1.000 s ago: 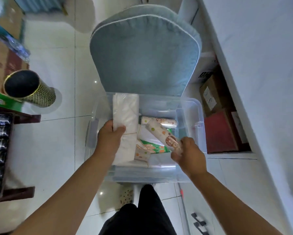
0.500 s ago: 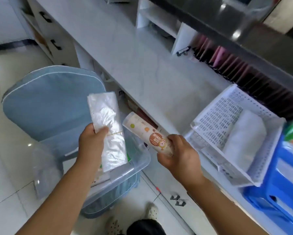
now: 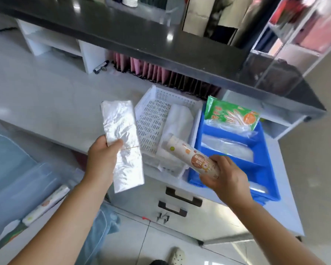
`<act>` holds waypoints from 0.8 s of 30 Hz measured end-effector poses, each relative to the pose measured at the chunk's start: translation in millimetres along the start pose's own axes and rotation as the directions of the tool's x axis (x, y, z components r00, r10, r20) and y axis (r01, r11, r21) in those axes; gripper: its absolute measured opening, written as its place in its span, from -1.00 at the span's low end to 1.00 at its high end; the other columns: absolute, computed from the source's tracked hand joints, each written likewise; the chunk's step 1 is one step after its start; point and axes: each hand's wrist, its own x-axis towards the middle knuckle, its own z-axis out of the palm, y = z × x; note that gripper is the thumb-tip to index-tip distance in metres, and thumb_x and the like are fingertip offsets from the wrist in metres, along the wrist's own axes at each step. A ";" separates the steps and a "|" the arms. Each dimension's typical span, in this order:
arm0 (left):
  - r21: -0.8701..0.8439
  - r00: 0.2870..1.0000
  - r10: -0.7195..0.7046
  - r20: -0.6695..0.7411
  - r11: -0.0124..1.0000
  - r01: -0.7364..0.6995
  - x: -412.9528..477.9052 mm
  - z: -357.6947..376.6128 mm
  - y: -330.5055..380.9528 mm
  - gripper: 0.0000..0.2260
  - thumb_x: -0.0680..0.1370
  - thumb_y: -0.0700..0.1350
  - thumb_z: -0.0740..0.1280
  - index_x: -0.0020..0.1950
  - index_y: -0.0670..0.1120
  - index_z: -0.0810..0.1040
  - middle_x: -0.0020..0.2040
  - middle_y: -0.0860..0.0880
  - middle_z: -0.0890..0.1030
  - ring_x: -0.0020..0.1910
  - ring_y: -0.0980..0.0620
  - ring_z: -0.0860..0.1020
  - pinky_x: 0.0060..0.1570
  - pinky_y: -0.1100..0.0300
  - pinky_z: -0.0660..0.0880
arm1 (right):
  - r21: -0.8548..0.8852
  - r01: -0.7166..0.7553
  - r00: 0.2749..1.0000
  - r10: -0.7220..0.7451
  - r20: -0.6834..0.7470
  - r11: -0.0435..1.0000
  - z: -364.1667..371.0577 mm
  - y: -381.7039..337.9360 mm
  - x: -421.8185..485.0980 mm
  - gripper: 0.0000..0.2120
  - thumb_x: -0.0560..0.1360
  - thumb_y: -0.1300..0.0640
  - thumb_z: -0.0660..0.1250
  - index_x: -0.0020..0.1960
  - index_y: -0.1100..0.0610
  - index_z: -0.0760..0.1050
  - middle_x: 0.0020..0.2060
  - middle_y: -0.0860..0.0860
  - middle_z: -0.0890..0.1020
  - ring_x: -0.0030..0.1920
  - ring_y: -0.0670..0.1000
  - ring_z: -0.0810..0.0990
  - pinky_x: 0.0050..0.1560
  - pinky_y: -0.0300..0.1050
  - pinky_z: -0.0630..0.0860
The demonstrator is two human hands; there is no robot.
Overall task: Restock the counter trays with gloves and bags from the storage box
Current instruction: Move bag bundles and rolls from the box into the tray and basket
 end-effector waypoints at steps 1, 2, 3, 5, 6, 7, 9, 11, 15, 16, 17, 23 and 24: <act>0.007 1.000 0.005 0.009 1.000 -0.005 -3.0 13.1 -1.1 -0.94 0.41 -0.13 0.36 -0.16 -0.02 0.61 -0.16 -0.08 0.68 -0.19 -0.13 0.65 -0.11 -0.13 0.58 | -0.011 -0.053 0.999 0.053 -0.005 0.999 -7.9 23.1 -2.8 -0.54 0.17 0.03 0.59 -0.02 0.11 0.52 -0.22 0.01 0.62 -0.34 0.09 0.58 -0.41 -0.18 0.40; 0.016 1.000 0.006 0.012 1.000 -0.006 -6.1 25.4 -2.3 -0.94 0.44 -0.15 0.35 -0.16 -0.02 0.61 -0.16 -0.08 0.68 -0.21 -0.11 0.65 -0.11 -0.12 0.58 | -0.027 -0.100 0.995 0.100 -0.006 0.995 -14.7 45.8 -5.4 -0.55 0.18 0.01 0.59 -0.02 0.10 0.51 -0.22 0.01 0.62 -0.33 0.10 0.58 -0.41 -0.18 0.39; 0.025 1.000 0.004 0.014 1.000 -0.004 -8.8 37.0 -3.6 -0.93 0.46 -0.17 0.35 -0.15 -0.03 0.61 -0.15 -0.09 0.68 -0.20 -0.12 0.65 -0.11 -0.12 0.58 | -0.046 -0.134 0.991 0.134 -0.003 0.990 -20.7 67.9 -6.9 -0.55 0.18 -0.01 0.58 -0.03 0.09 0.51 -0.22 0.01 0.62 -0.32 0.11 0.59 -0.39 -0.18 0.37; 0.032 1.000 -0.005 0.020 0.999 0.005 -13.7 57.7 -6.4 -0.92 0.48 -0.19 0.34 -0.10 -0.04 0.61 -0.11 -0.10 0.68 -0.17 -0.13 0.65 -0.10 -0.12 0.58 | -0.090 -0.170 0.984 0.174 0.042 0.981 -29.5 107.8 -7.2 -0.54 0.18 -0.03 0.59 -0.02 0.09 0.52 -0.19 0.02 0.64 -0.30 0.15 0.60 -0.36 -0.17 0.35; 0.037 1.000 -0.010 0.023 0.999 0.009 -15.5 67.0 -8.2 -0.91 0.48 -0.20 0.34 -0.08 -0.03 0.61 -0.10 -0.10 0.68 -0.16 -0.12 0.66 -0.10 -0.11 0.59 | -0.117 -0.171 0.980 0.182 0.085 0.978 -32.2 123.9 -5.9 -0.54 0.19 -0.04 0.59 -0.01 0.08 0.53 -0.17 0.03 0.65 -0.27 0.16 0.61 -0.35 -0.16 0.36; 0.045 1.000 -0.011 0.024 0.999 0.010 -16.8 76.1 -9.8 -0.90 0.49 -0.20 0.33 -0.07 -0.03 0.61 -0.09 -0.09 0.69 -0.15 -0.11 0.66 -0.11 -0.08 0.60 | -0.147 -0.158 0.975 0.178 0.136 0.976 -33.4 137.3 -3.9 -0.53 0.20 -0.07 0.58 0.02 0.08 0.54 -0.14 0.03 0.65 -0.24 0.17 0.62 -0.34 -0.13 0.38; 0.058 1.000 -0.005 0.018 0.998 0.004 -18.8 93.2 -13.0 -0.89 0.48 -0.19 0.34 -0.08 0.00 0.61 -0.12 -0.03 0.70 -0.19 -0.03 0.67 -0.19 0.01 0.60 | -0.209 -0.084 0.962 0.134 0.238 0.974 -31.6 156.8 2.2 -0.52 0.24 -0.13 0.53 0.06 0.05 0.53 -0.08 0.03 0.65 -0.15 0.16 0.62 -0.26 -0.09 0.46; 0.074 1.000 0.003 0.007 0.997 -0.003 -20.8 110.1 -16.4 -0.88 0.47 -0.19 0.34 -0.14 0.03 0.62 -0.21 0.05 0.70 -0.25 0.06 0.67 -0.26 0.10 0.58 | -0.207 0.013 0.953 0.051 0.299 0.978 -25.8 169.9 10.5 -0.53 0.28 -0.15 0.50 0.08 0.06 0.54 -0.07 0.03 0.64 -0.09 0.14 0.60 -0.16 -0.06 0.50; 0.115 1.000 -0.011 -0.017 0.993 0.013 -24.8 141.7 -22.8 -0.91 0.45 -0.16 0.35 -0.20 0.02 0.61 -0.24 0.04 0.69 -0.26 0.03 0.66 -0.33 0.13 0.56 | -0.169 0.168 0.935 -0.103 0.341 0.971 -12.6 184.5 24.9 -0.56 0.29 -0.15 0.48 0.04 0.10 0.56 -0.11 0.02 0.63 -0.07 0.12 0.56 -0.05 -0.02 0.47; 0.122 1.000 -0.014 -0.021 0.992 0.017 -25.7 148.9 -24.3 -0.91 0.45 -0.16 0.35 -0.20 0.02 0.61 -0.23 0.02 0.69 -0.25 0.02 0.66 -0.33 0.12 0.56 | -0.177 0.198 0.932 -0.129 0.339 0.964 -10.8 187.7 27.5 -0.56 0.28 -0.16 0.47 0.03 0.10 0.57 -0.13 0.01 0.63 -0.08 0.11 0.55 -0.05 -0.03 0.46; 0.127 1.000 -0.017 -0.023 0.992 0.020 -26.2 155.8 -25.7 -0.92 0.45 -0.15 0.35 -0.19 0.02 0.61 -0.22 0.01 0.69 -0.24 0.01 0.67 -0.32 0.11 0.57 | -0.193 0.223 0.931 -0.150 0.331 0.955 -9.6 190.9 29.3 -0.57 0.28 -0.18 0.46 0.01 0.09 0.59 -0.15 0.00 0.62 -0.11 0.09 0.55 -0.08 -0.04 0.46; 0.161 0.999 -0.032 0.025 0.987 0.028 -29.4 187.6 -25.7 -0.94 0.42 -0.08 0.37 -0.15 0.04 0.61 -0.16 -0.02 0.70 -0.20 -0.04 0.68 -0.26 -0.02 0.62 | -0.215 0.322 0.922 -0.255 0.291 0.922 -7.7 207.6 27.9 -0.74 0.27 -0.09 0.53 -0.13 0.02 0.63 -0.29 -0.02 0.57 -0.26 0.08 0.51 -0.23 -0.07 0.45; 0.150 0.999 -0.035 0.032 0.988 0.029 -29.8 192.9 -24.9 -0.95 0.43 -0.09 0.37 -0.15 0.04 0.62 -0.17 -0.02 0.70 -0.21 -0.03 0.68 -0.28 0.00 0.62 | -0.161 0.309 0.926 -0.257 0.277 0.937 -8.1 209.1 29.1 -0.77 0.29 -0.05 0.52 -0.12 0.02 0.63 -0.28 -0.03 0.58 -0.26 0.08 0.52 -0.23 -0.08 0.43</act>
